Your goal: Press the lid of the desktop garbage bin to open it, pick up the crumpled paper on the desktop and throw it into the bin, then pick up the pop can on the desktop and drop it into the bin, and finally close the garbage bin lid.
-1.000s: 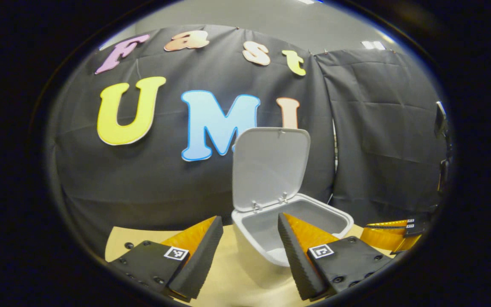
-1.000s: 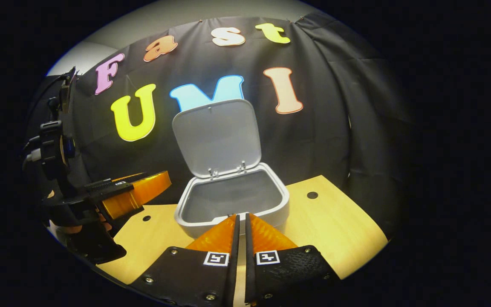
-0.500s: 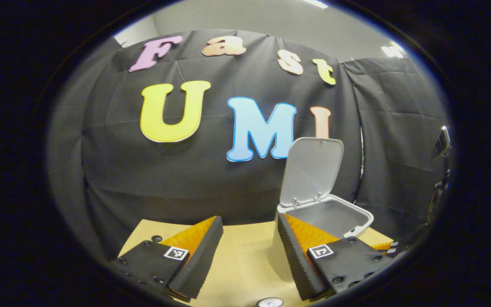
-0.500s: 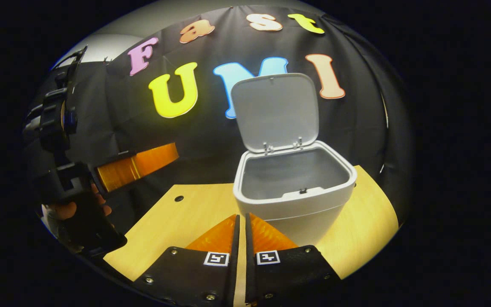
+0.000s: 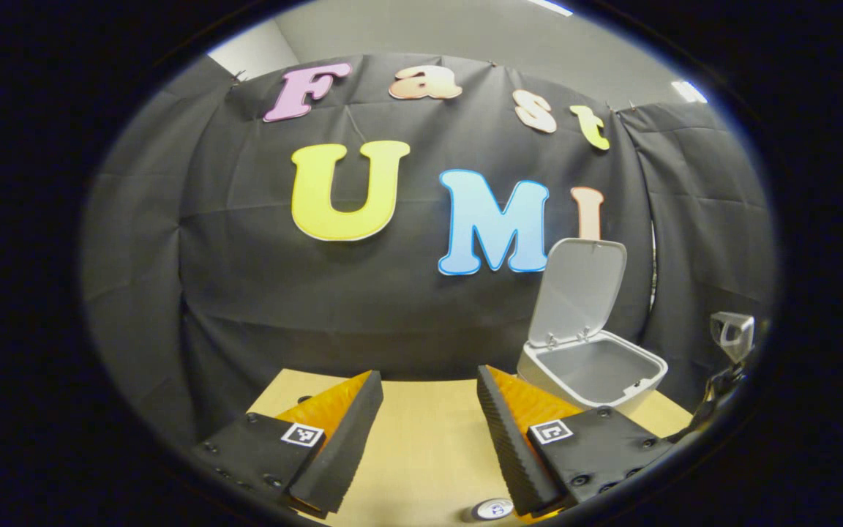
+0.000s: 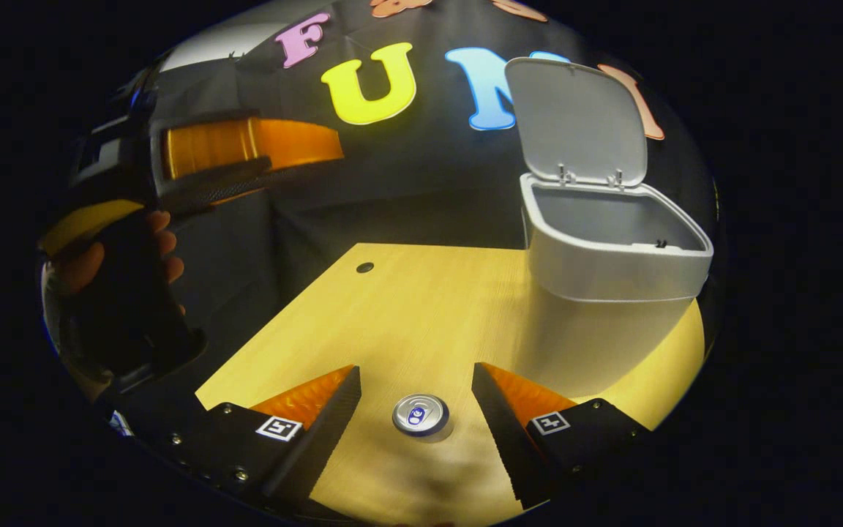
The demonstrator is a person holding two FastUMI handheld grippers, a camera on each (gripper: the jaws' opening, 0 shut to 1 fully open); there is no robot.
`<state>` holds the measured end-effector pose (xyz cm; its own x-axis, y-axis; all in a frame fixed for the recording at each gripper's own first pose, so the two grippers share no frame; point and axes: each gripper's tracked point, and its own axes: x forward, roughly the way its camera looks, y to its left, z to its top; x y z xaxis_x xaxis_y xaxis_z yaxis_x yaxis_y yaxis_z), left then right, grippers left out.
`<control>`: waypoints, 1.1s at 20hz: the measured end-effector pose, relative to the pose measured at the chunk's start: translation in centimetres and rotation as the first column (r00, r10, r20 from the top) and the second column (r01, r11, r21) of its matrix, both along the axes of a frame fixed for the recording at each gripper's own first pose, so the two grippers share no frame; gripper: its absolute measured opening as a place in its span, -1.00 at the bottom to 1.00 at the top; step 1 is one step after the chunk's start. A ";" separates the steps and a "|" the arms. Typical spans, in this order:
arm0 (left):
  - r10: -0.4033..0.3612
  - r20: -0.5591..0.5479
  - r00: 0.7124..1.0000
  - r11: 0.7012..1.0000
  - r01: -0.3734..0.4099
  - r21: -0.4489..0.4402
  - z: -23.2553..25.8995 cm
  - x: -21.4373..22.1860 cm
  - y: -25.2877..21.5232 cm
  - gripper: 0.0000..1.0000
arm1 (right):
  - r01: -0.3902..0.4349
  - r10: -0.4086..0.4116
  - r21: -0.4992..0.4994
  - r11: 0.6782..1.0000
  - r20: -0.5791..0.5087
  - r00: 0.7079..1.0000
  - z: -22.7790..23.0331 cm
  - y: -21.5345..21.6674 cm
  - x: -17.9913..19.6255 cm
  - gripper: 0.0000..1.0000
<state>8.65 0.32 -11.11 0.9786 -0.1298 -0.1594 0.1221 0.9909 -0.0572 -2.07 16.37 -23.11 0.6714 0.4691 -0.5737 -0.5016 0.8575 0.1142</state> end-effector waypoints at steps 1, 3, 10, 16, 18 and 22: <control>0.011 -0.001 1.000 1.000 -0.011 0.000 0.1 -0.2 0.5 0.84 | -0.006 0.006 -0.009 1.000 -0.009 1.000 -0.5 0.1 -0.1 0.95; 0.035 0.000 0.999 0.999 -0.035 0.003 0.2 -0.6 1.5 0.75 | -0.014 0.013 -0.028 1.000 -0.027 1.000 -1.4 0.4 -0.2 0.96; 0.114 0.006 0.993 0.993 -0.114 0.012 0.5 -2.5 5.3 0.84 | -0.024 0.006 -0.142 0.990 -0.120 0.993 -6.8 0.3 0.5 0.96; 0.145 -0.016 0.989 0.989 -0.146 -0.028 -0.5 -3.6 6.7 0.84 | -0.070 0.014 -0.224 0.972 -0.240 0.971 -11.2 -0.1 -0.8 0.97; 0.147 -0.018 0.989 0.989 -0.147 -0.033 -0.6 -3.7 6.7 0.78 | -0.076 0.018 -0.239 0.968 -0.237 0.971 -11.5 -0.1 -0.7 0.97; 0.137 -0.024 0.990 0.990 -0.138 -0.027 -1.0 -3.8 6.4 0.78 | -0.066 0.010 -0.261 0.963 -0.212 0.977 -11.4 -0.3 0.0 0.86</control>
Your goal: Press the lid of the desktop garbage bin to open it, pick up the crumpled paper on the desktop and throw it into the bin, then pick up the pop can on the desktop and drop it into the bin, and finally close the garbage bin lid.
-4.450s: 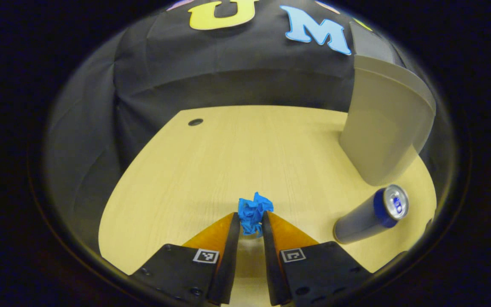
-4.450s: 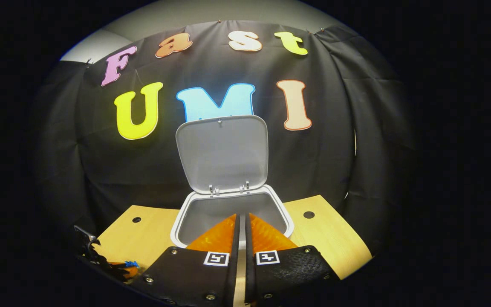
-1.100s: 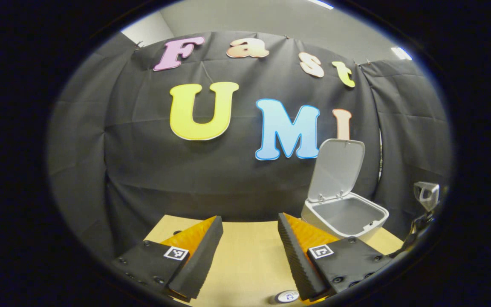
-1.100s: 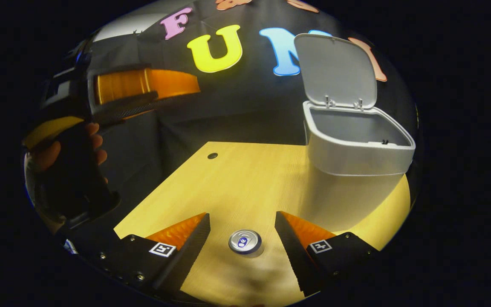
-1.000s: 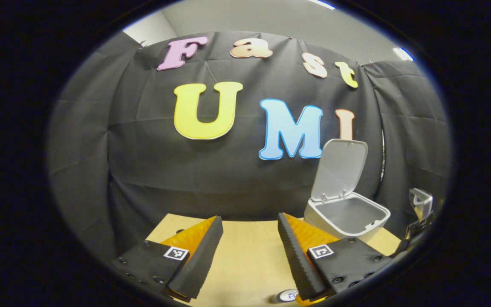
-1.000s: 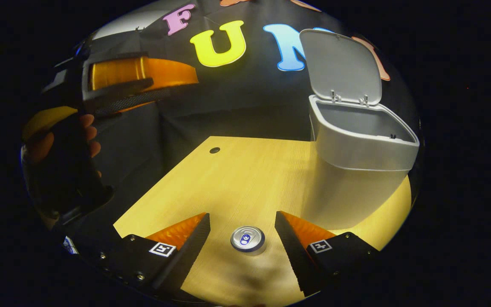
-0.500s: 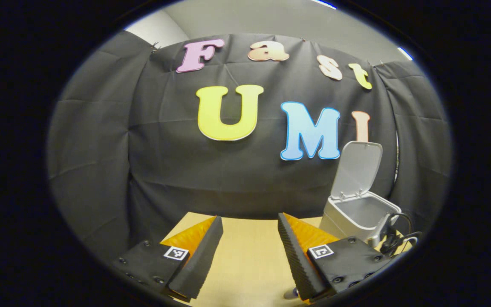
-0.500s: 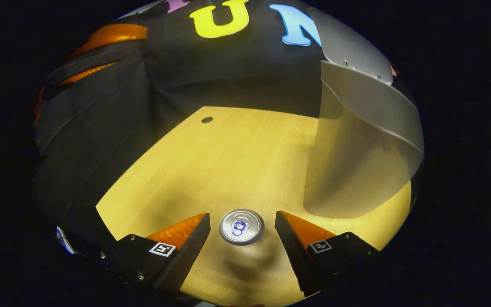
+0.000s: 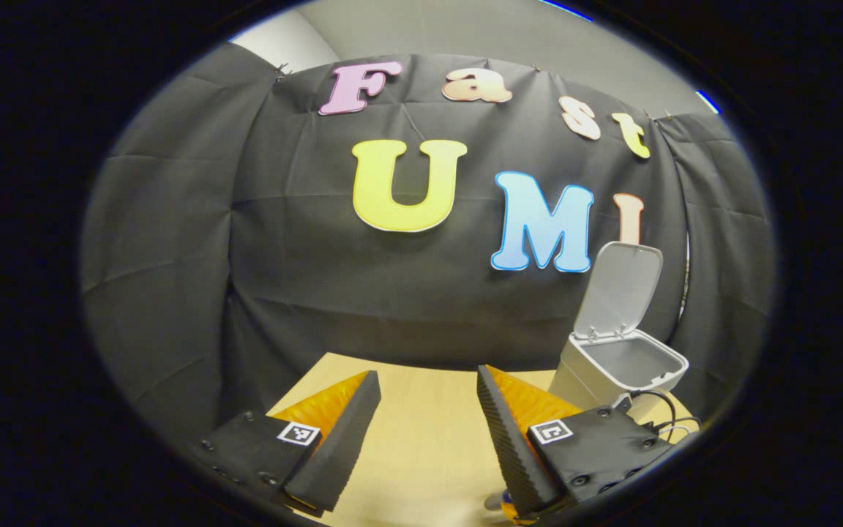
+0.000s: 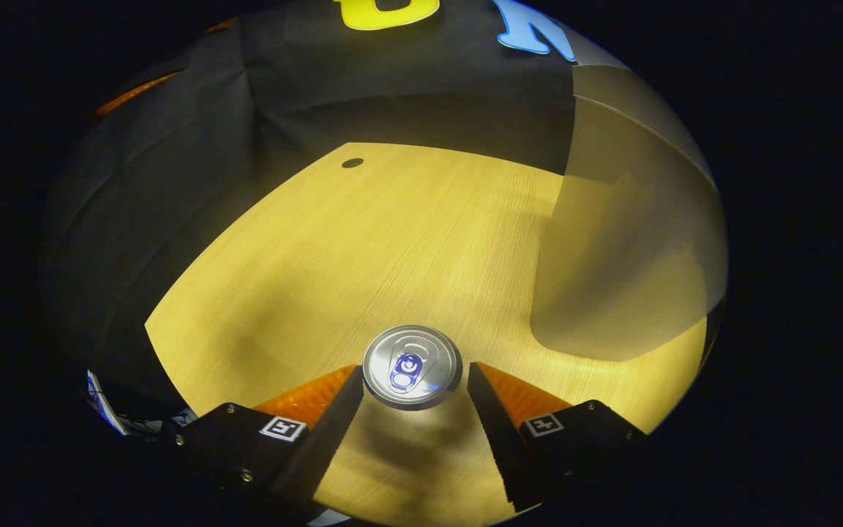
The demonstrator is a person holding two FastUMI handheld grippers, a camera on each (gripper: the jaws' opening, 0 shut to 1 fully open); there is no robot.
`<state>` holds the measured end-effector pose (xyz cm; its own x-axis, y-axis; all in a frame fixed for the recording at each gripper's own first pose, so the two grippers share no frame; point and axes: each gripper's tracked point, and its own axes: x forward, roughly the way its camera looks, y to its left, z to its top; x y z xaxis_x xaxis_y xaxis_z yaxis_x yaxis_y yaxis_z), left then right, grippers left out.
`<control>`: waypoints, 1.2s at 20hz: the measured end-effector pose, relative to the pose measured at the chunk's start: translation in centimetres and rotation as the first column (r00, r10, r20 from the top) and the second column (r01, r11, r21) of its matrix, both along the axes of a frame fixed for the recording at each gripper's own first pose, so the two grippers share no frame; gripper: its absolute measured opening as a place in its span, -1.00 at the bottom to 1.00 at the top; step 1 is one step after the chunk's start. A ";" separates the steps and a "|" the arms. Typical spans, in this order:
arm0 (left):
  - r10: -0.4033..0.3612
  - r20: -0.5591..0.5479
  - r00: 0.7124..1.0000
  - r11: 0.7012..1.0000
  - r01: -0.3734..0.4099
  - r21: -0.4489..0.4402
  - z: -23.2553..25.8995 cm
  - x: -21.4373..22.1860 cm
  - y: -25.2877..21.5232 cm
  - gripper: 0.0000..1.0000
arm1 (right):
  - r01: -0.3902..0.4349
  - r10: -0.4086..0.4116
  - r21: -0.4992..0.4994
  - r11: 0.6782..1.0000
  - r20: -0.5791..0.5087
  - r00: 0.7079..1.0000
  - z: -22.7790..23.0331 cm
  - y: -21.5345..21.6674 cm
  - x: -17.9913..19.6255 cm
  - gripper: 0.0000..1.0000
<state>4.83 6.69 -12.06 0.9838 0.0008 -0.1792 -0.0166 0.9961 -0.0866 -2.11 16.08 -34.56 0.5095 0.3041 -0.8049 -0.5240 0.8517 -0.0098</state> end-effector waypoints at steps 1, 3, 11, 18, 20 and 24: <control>-0.002 0.000 1.000 1.000 0.002 0.002 0.0 0.0 -0.1 0.78 | -0.001 0.001 -0.003 1.000 -0.001 1.000 0.0 -0.1 -0.2 0.69; -0.003 -0.002 1.000 1.000 0.003 0.002 -0.1 -0.2 -0.1 0.78 | -0.002 0.002 -0.004 1.000 0.006 1.000 0.1 -0.3 0.0 0.69; -0.010 -0.015 1.000 1.000 0.010 -0.002 -0.9 -0.5 -0.2 0.78 | -0.003 -0.004 0.089 0.996 0.082 0.997 4.9 0.1 0.4 0.69; -0.019 -0.011 1.000 1.000 0.019 -0.003 -0.9 -0.2 -0.5 0.84 | -0.031 -0.026 0.240 0.970 0.230 0.973 14.6 1.8 2.9 0.69; -0.029 -0.006 1.000 1.000 0.029 -0.003 -0.7 -0.1 -0.9 0.84 | -0.036 -0.040 0.277 0.960 0.265 0.963 17.3 1.9 3.5 0.69; -0.053 -0.006 0.999 0.999 0.053 -0.002 -0.6 -0.1 -1.9 0.72 | -0.046 -0.092 0.381 0.924 0.335 0.938 23.7 1.6 5.4 0.68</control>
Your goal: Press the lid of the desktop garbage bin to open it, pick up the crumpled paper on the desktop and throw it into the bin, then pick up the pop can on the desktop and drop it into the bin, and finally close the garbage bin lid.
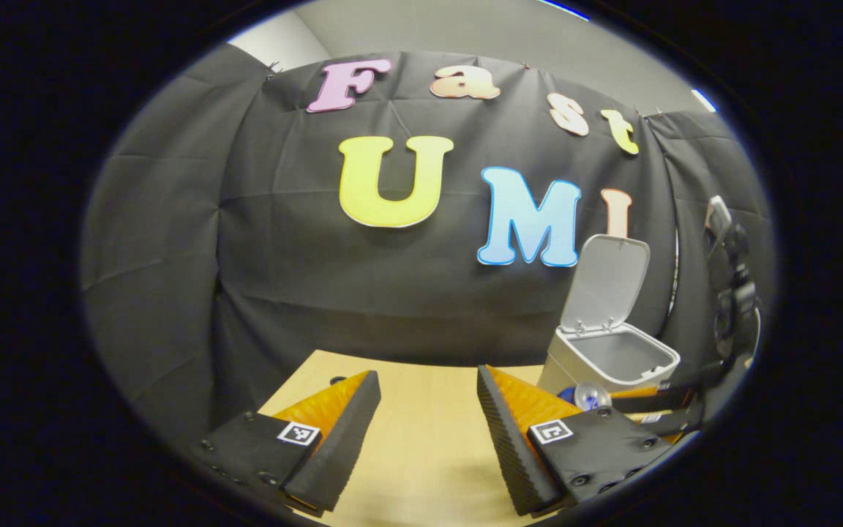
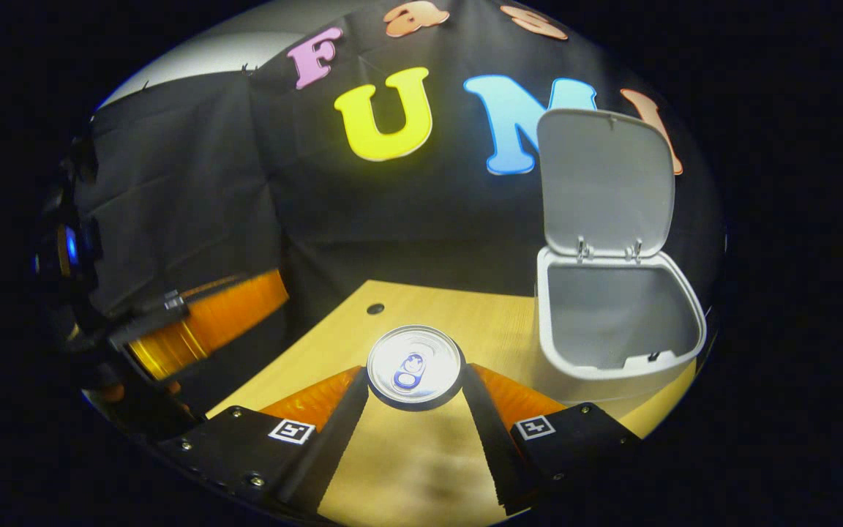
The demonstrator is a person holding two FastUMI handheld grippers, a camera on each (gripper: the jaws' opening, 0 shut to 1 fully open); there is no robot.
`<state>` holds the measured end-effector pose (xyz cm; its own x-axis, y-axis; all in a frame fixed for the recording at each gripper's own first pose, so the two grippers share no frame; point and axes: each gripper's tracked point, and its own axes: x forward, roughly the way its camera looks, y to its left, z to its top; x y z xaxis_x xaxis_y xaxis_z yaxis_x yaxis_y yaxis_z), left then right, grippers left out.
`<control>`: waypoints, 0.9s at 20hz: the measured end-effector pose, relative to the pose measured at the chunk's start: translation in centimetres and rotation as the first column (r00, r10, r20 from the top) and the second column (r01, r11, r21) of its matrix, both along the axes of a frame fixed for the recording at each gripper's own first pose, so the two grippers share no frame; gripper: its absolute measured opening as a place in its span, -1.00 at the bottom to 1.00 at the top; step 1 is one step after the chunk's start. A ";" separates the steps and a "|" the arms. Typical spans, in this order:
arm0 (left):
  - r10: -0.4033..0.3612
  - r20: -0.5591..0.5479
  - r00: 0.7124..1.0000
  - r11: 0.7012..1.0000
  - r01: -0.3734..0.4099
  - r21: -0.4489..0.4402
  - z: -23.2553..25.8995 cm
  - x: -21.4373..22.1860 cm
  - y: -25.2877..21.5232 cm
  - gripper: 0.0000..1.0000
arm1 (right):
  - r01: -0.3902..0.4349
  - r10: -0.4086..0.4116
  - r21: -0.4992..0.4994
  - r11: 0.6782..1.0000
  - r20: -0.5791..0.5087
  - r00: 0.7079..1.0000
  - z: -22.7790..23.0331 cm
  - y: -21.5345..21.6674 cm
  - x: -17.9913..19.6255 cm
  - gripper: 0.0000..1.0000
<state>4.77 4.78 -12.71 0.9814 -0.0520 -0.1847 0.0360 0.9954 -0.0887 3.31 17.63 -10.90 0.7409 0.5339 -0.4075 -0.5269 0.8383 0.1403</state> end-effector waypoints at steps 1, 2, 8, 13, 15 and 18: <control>-0.006 -0.001 1.000 1.000 0.006 0.001 0.0 0.1 -0.3 0.72 | 0.008 -0.009 0.025 1.000 0.015 1.000 1.5 -0.4 0.5 0.68; -0.011 -0.002 1.000 1.000 0.011 0.001 0.0 0.0 -0.6 0.84 | 0.020 -0.021 0.046 0.999 0.033 0.999 3.1 -0.9 1.1 0.68; -0.038 -0.007 0.999 0.999 0.037 -0.015 -0.2 0.1 -2.1 0.84 | 0.145 -0.160 0.108 0.983 0.143 0.977 8.7 -6.4 4.4 0.68; -0.051 -0.015 0.999 0.998 0.051 -0.025 -0.6 0.3 -2.7 0.84 | 0.242 -0.253 0.086 0.966 0.165 0.953 8.6 -11.1 5.2 0.68; -0.055 -0.016 0.998 0.998 0.055 -0.027 -0.7 0.5 -3.0 0.83 | 0.268 -0.276 0.072 0.961 0.166 0.947 8.2 -12.3 5.5 0.68; -0.064 -0.021 0.998 0.997 0.063 -0.035 -0.9 0.7 -3.6 0.80 | 0.281 -0.287 0.058 0.958 0.149 0.946 7.1 -12.9 5.5 0.68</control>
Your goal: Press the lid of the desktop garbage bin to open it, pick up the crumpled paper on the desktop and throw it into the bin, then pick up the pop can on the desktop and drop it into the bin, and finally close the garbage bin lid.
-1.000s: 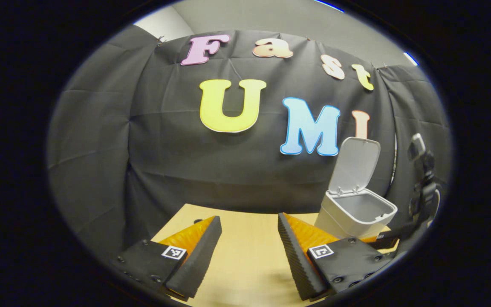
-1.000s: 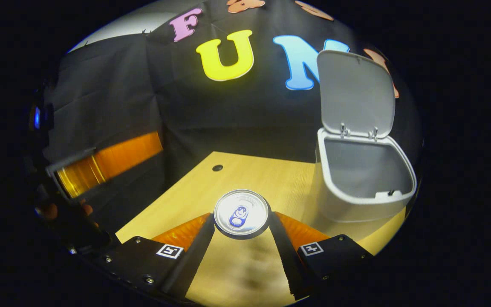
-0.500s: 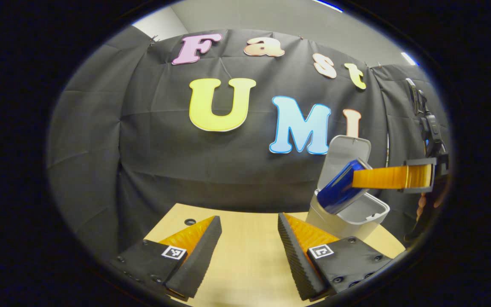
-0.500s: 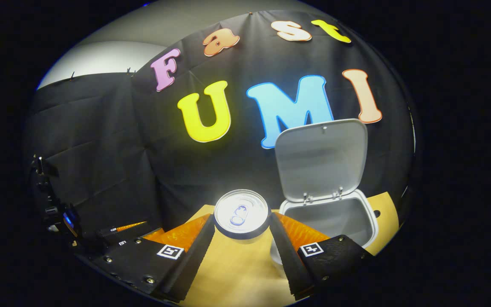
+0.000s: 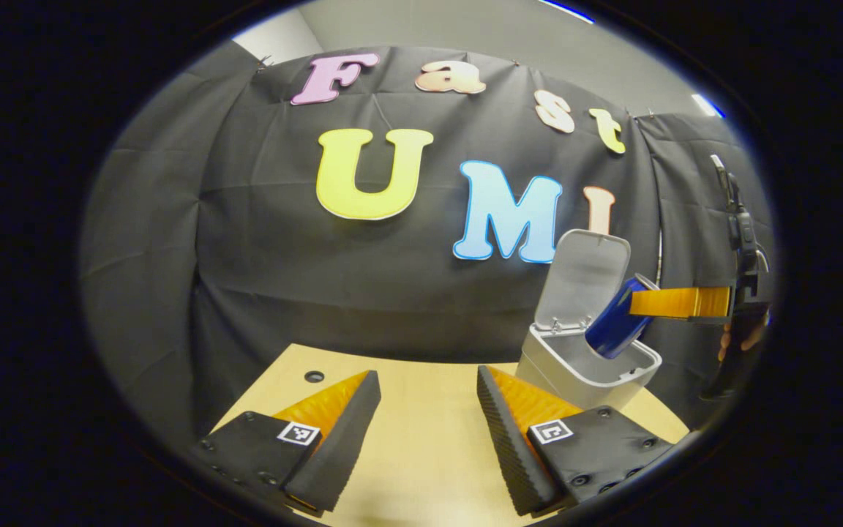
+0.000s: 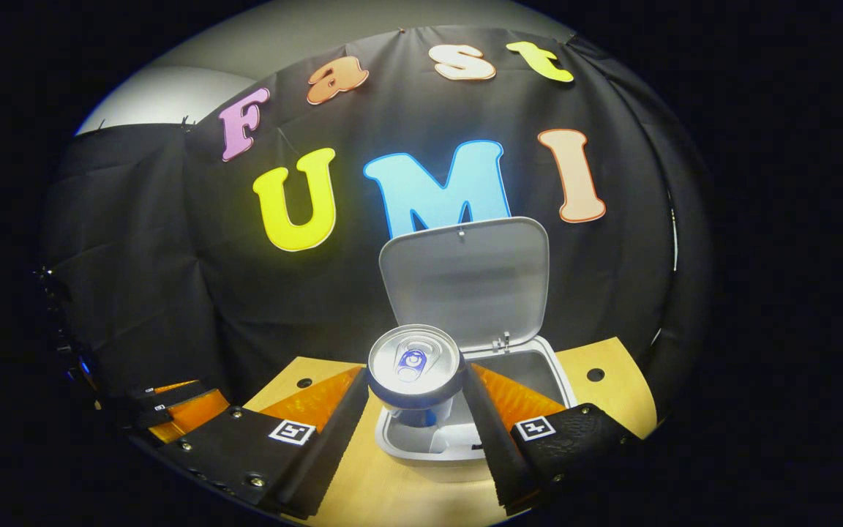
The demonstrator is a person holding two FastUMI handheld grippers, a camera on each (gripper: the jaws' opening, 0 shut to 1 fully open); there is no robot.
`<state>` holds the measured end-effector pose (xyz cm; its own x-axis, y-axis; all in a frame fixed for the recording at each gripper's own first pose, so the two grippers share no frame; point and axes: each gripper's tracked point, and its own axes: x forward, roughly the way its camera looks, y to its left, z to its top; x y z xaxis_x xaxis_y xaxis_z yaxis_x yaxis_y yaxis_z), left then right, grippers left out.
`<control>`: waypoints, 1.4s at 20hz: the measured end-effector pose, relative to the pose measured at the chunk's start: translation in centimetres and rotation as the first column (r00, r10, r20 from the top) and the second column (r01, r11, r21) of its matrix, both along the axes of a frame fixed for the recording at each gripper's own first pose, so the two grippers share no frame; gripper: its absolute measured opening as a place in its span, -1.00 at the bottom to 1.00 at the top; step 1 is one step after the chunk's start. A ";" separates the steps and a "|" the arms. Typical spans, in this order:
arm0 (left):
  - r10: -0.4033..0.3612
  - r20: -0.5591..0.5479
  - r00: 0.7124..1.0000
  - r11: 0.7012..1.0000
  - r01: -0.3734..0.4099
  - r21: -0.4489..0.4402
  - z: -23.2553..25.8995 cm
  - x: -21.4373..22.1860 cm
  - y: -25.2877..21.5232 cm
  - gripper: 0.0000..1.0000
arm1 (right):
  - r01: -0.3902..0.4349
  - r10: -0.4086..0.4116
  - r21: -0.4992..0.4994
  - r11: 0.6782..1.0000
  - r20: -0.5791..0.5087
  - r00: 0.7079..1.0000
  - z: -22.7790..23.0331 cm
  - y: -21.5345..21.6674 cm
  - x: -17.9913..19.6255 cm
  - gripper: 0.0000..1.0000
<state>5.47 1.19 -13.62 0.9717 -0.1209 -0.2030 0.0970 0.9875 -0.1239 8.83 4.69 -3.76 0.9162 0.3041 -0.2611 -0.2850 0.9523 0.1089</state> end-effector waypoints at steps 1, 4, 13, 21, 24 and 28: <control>-0.002 0.000 1.000 1.000 0.002 -0.001 0.0 0.0 -0.1 0.79 | 0.001 -0.001 -0.005 1.000 -0.006 1.000 -0.3 -0.1 0.0 0.68; -0.007 0.002 1.000 1.000 0.007 0.003 0.0 0.2 -0.4 0.84 | 0.003 -0.004 -0.027 1.000 -0.028 1.000 -1.5 -0.2 0.2 0.68; -0.003 0.014 1.000 1.000 0.003 0.022 0.5 0.8 -0.2 0.78 | 0.023 -0.023 -0.007 1.000 -0.038 0.999 -1.7 -0.8 0.9 0.70; -0.004 0.006 1.000 1.000 0.004 0.014 0.2 0.8 -0.1 0.78 | 0.039 -0.038 0.034 0.999 -0.024 0.999 -0.6 -1.1 1.0 0.71; -0.003 0.006 1.000 1.000 0.003 0.015 0.2 0.8 0.1 0.78 | 0.045 -0.044 0.045 0.998 -0.020 0.999 -0.1 -1.2 1.2 0.70; -0.002 0.003 1.000 1.000 0.002 0.012 0.1 1.0 0.3 0.78 | 0.052 -0.052 0.042 0.998 0.002 0.999 0.6 -1.3 1.6 0.71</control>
<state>6.42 1.51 -13.50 0.9721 -0.1208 -0.2012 0.0996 0.9887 -0.1122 10.41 3.42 -3.12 0.9318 0.2664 -0.2466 -0.2353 0.9605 0.1485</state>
